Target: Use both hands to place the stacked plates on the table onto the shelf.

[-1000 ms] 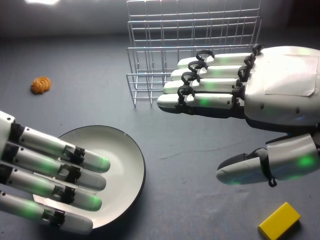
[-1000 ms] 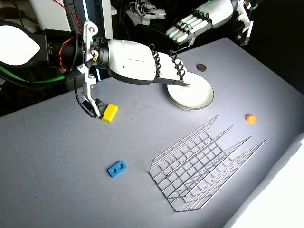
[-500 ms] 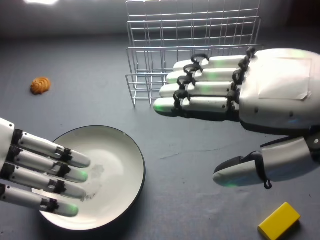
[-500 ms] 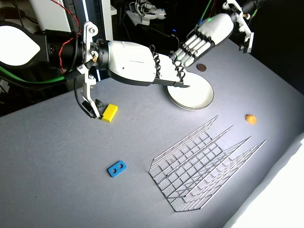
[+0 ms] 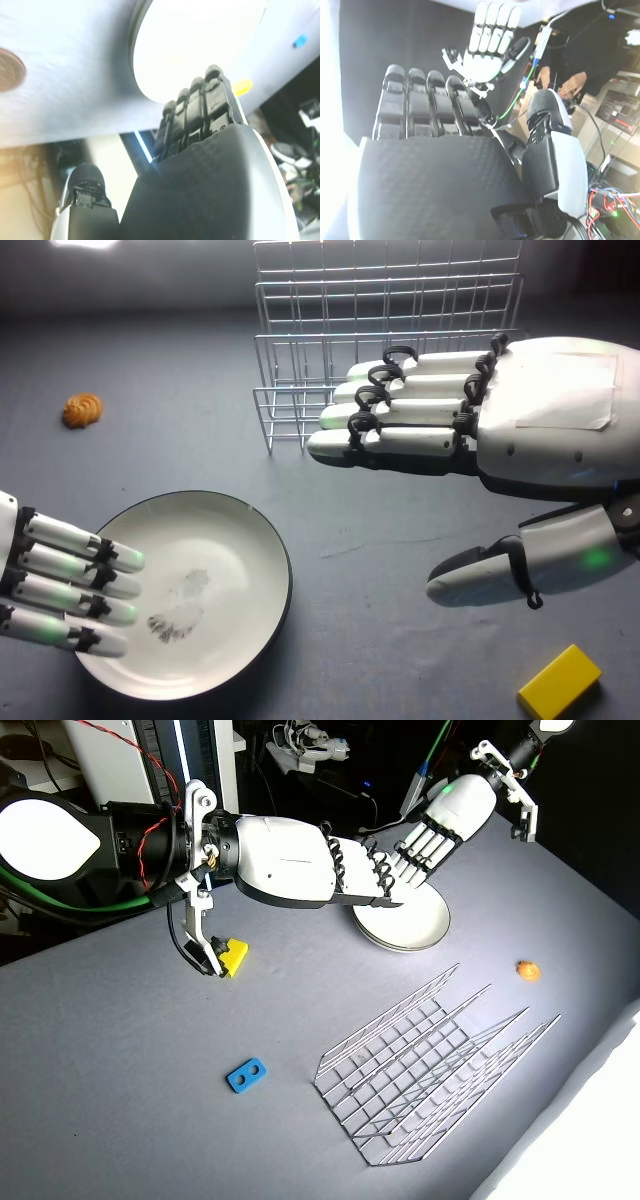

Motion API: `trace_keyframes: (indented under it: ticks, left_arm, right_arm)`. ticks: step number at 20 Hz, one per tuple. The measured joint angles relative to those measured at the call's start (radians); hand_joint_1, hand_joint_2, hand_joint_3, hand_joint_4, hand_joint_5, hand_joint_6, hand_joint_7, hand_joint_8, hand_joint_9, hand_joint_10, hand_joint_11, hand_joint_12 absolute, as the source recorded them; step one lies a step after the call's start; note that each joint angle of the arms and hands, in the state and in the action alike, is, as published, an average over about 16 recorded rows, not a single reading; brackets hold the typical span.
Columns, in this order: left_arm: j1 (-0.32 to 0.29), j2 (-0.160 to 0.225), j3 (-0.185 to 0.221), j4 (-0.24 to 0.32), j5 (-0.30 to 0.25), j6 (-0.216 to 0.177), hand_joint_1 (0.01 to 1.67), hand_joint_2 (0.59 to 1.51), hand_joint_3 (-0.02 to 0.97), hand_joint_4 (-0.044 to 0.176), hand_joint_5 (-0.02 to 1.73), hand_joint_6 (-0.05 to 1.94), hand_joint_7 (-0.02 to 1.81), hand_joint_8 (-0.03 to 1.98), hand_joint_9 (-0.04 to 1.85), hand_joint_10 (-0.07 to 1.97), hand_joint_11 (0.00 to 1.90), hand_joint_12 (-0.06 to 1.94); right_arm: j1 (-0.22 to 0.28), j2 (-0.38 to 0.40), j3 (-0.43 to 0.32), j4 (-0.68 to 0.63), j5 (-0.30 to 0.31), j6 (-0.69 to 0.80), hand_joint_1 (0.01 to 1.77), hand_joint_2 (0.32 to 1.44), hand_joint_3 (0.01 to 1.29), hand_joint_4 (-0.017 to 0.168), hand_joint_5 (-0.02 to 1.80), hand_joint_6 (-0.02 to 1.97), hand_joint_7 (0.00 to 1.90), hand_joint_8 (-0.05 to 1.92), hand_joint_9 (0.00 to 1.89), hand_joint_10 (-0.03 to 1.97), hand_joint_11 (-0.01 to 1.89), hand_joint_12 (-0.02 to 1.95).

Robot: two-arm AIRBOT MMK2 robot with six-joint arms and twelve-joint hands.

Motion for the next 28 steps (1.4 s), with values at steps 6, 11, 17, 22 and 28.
trace_keyframes:
  ticks: [6, 11, 17, 22, 28]
  left_arm:
    - [0.038, -0.023, 0.014, -0.008, 0.07, -0.02, 0.02, 1.119, 0.011, -0.002, 0.02, -0.02, 0.02, 0.0, 0.02, 0.01, 0.02, -0.01]
    - [0.066, -0.043, 0.027, -0.023, 0.116, -0.037, 0.02, 1.119, 0.011, -0.003, 0.01, -0.02, 0.02, 0.0, 0.02, 0.01, 0.02, -0.01]
    - [0.102, -0.06, 0.031, -0.056, 0.154, -0.048, 0.02, 1.12, 0.011, -0.006, 0.0, -0.02, 0.01, -0.01, 0.02, 0.01, 0.02, -0.01]
    - [0.124, -0.067, 0.007, -0.101, 0.187, -0.053, 0.02, 1.121, 0.011, -0.006, -0.01, -0.02, 0.0, -0.01, 0.02, 0.01, 0.02, -0.01]
    - [0.139, -0.071, -0.058, -0.172, 0.239, -0.057, 0.02, 1.121, 0.01, -0.004, -0.01, -0.02, 0.0, -0.01, 0.02, 0.01, 0.02, -0.01]
  right_arm:
    - [-0.003, 0.002, 0.001, 0.0, -0.008, 0.005, 0.15, 1.19, 0.01, -0.001, 0.02, 0.02, 0.02, 0.02, 0.01, 0.01, 0.03, 0.02]
    - [-0.007, 0.002, -0.001, 0.001, -0.01, -0.012, 0.18, 1.19, 0.02, -0.002, 0.03, 0.02, 0.03, 0.02, 0.02, 0.01, 0.02, 0.03]
    - [-0.012, 0.002, -0.003, 0.001, -0.007, -0.031, 0.19, 1.19, 0.01, -0.001, 0.05, 0.02, 0.05, 0.02, 0.02, 0.01, 0.02, 0.07]
    - [-0.014, 0.002, -0.005, 0.002, -0.003, -0.042, 0.45, 1.16, 0.01, -0.001, 0.05, 0.02, 0.05, 0.02, 0.02, 0.01, 0.02, 0.1]
    - [-0.016, 0.001, -0.005, 0.004, 0.0, -0.05, 0.82, 1.1, 0.02, -0.001, 0.04, 0.02, 0.04, 0.02, 0.02, 0.0, 0.02, 0.2]
